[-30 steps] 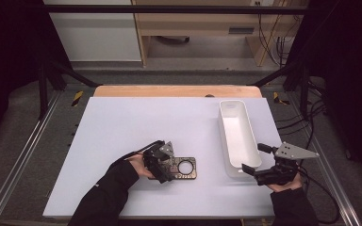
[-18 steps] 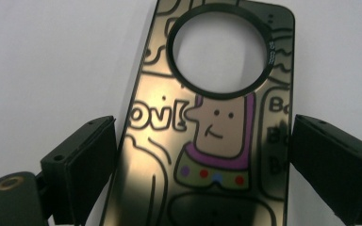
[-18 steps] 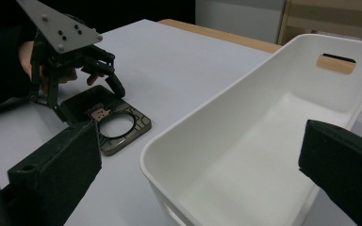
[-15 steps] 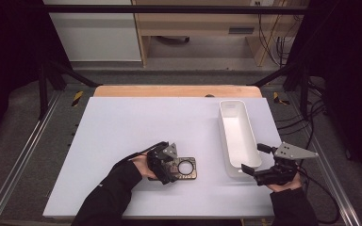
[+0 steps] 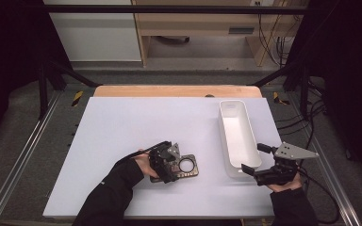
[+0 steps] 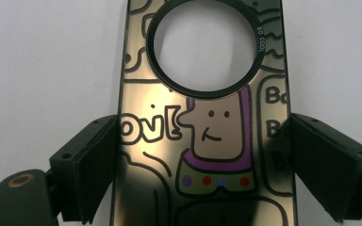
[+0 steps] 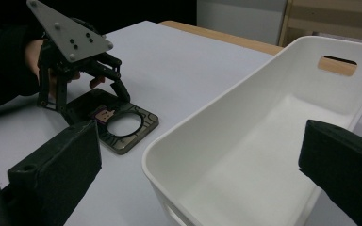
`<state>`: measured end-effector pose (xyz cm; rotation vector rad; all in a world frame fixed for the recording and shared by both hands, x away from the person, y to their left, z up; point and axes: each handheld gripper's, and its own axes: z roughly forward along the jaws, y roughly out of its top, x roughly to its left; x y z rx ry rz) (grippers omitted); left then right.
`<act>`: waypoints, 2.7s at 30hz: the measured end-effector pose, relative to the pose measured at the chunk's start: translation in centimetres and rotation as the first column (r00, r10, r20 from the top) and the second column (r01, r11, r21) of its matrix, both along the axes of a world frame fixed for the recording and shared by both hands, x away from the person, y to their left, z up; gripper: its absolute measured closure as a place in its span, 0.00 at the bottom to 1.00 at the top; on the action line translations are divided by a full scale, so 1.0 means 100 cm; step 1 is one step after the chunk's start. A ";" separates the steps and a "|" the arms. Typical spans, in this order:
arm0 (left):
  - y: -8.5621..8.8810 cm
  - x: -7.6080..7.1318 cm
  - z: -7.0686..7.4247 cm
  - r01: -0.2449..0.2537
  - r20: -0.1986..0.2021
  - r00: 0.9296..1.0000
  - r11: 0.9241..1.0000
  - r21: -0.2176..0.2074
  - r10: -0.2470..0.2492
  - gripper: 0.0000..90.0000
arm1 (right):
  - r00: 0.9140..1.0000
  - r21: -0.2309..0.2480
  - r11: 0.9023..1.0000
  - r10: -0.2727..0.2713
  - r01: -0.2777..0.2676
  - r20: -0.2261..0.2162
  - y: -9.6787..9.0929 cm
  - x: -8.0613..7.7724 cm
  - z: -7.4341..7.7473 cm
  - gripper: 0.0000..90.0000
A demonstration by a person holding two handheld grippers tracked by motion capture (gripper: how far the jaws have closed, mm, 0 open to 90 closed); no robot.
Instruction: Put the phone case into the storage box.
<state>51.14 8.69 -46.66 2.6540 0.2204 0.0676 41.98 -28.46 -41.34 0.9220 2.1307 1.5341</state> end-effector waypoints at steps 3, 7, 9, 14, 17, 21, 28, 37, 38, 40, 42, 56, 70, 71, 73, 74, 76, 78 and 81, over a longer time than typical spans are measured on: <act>0.000 0.000 0.000 -0.014 -0.006 1.000 1.000 -0.006 0.014 0.13 | 1.000 -0.001 1.000 0.003 -0.003 -0.001 0.000 0.000 0.000 0.00; 0.000 0.000 0.001 -0.023 -0.003 1.000 1.000 -0.009 0.023 0.13 | 1.000 0.001 1.000 0.004 -0.004 0.000 0.000 0.000 0.000 0.00; 0.001 -0.001 0.005 -0.024 0.002 1.000 1.000 -0.017 0.024 0.13 | 1.000 0.002 1.000 0.004 -0.004 0.001 0.000 0.000 0.000 0.00; 0.005 -0.005 0.015 -0.033 0.012 0.999 0.998 -0.055 0.033 0.13 | 1.000 0.006 1.000 0.006 -0.006 0.002 0.000 0.000 0.000 0.00; 0.007 -0.007 0.019 -0.039 0.017 0.999 0.997 -0.070 0.040 0.13 | 1.000 0.005 1.000 0.013 -0.013 -0.003 -0.001 0.000 0.001 0.01; 0.013 -0.016 0.027 -0.039 0.032 0.999 0.994 -0.102 0.043 0.13 | 1.000 -0.006 1.000 0.027 -0.027 -0.006 0.001 -0.001 0.003 0.01; 0.027 -0.024 0.034 -0.064 0.025 0.997 0.988 -0.140 0.068 0.13 | 0.999 0.002 0.999 0.051 -0.051 -0.014 0.002 -0.001 0.005 0.01; 0.052 -0.039 0.039 -0.096 0.029 0.994 0.977 -0.190 0.104 0.13 | 0.994 -0.006 0.994 0.105 -0.105 -0.012 0.011 -0.002 0.011 0.02; 0.056 -0.043 0.040 -0.101 0.027 0.994 0.974 -0.202 0.108 0.13 | 0.994 -0.011 0.994 0.112 -0.112 -0.010 0.013 -0.002 0.012 0.02; 0.058 -0.044 0.040 -0.101 0.025 0.994 0.973 -0.207 0.109 0.13 | 0.992 -0.015 0.992 0.127 -0.127 -0.005 0.017 -0.002 0.013 0.02; 0.063 -0.048 0.040 -0.102 0.028 0.993 0.970 -0.221 0.111 0.13 | 0.990 -0.017 0.990 0.139 -0.139 -0.001 0.021 -0.002 0.015 0.02; 0.084 -0.054 0.039 -0.131 0.001 0.991 0.961 -0.243 0.135 0.13 | 0.978 -0.036 0.977 0.209 -0.209 -0.018 0.049 0.002 0.017 0.02; 0.081 -0.059 0.051 -0.100 0.005 0.994 0.959 -0.266 0.105 0.13 | 0.954 -0.086 0.950 0.296 -0.299 -0.037 0.088 0.011 0.016 0.02; 0.080 -0.059 0.052 -0.094 0.008 0.995 0.959 -0.268 0.100 0.13 | 0.952 -0.090 0.948 0.304 -0.307 -0.040 0.090 0.011 0.016 0.02; 0.079 -0.060 0.053 -0.092 0.009 0.995 0.959 -0.268 0.098 0.13 | 0.948 -0.093 0.943 0.315 -0.318 -0.045 0.093 0.012 0.015 0.02; 0.077 -0.060 0.054 -0.085 0.011 0.996 0.960 -0.268 0.091 0.13 | 0.947 -0.098 0.942 0.318 -0.321 -0.046 0.095 0.013 0.015 0.02; 0.076 -0.060 0.055 -0.082 0.016 0.996 0.960 -0.267 0.089 0.13 | 0.944 -0.101 0.939 0.326 -0.329 -0.047 0.098 0.014 0.014 0.02; 0.073 -0.059 0.056 -0.076 0.014 0.996 0.959 -0.272 0.083 0.13 | 0.940 -0.099 0.935 0.336 -0.340 -0.051 0.101 0.015 0.014 0.02; 0.070 -0.058 0.057 -0.069 0.010 0.997 0.959 -0.276 0.075 0.13 | 0.936 -0.106 0.930 0.347 -0.352 -0.057 0.106 0.016 0.013 0.02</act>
